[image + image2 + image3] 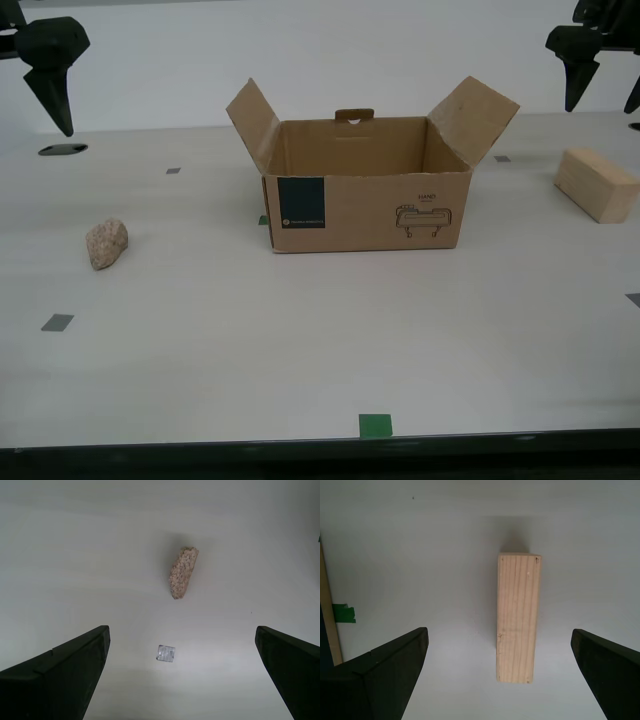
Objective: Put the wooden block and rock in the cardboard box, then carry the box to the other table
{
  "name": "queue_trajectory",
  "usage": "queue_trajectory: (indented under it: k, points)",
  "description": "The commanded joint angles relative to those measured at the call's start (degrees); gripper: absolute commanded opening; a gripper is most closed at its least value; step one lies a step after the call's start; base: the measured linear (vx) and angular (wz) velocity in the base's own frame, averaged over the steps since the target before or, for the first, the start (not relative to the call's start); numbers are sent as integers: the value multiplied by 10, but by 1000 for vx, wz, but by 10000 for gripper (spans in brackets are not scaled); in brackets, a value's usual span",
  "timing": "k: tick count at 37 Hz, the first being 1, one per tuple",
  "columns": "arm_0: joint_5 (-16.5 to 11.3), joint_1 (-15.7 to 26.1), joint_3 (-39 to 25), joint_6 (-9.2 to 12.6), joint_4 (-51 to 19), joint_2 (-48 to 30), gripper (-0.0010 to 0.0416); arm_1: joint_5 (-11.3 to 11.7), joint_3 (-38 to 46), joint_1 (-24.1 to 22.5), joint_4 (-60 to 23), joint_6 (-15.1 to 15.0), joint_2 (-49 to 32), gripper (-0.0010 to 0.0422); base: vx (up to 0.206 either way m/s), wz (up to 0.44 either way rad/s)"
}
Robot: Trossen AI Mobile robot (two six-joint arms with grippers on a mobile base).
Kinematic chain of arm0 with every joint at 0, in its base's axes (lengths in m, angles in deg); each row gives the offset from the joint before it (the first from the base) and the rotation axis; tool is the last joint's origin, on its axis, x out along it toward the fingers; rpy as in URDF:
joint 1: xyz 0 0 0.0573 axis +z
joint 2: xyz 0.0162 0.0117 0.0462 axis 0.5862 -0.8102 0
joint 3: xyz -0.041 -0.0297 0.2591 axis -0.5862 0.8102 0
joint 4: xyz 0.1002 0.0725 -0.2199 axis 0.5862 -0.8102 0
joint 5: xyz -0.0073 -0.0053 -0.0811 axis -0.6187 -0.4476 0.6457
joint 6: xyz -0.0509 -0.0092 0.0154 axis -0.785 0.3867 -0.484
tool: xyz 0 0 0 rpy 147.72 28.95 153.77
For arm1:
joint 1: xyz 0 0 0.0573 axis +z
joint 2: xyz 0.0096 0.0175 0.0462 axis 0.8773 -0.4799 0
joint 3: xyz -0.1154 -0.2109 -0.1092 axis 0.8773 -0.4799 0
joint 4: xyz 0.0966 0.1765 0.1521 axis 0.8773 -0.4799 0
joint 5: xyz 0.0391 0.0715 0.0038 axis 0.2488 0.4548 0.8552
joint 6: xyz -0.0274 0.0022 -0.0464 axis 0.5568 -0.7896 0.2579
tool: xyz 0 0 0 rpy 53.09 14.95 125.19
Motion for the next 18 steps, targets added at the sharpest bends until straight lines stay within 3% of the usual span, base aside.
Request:
queue_trajectory:
  k: [1, 13, 18]
  points:
    - [5, 0, 0, -4, 10, 0, 399, 1, -11, 0, -1, 6, 0, 398, 0, 0]
    - [3, -6, 20, -15, 18, 0, 399, 1, -25, -1, 11, 8, 0, 398, 0, 0]
    - [3, -10, 47, -15, 58, 0, 398, 1, -26, 0, 18, 10, 0, 398, 0, 0]
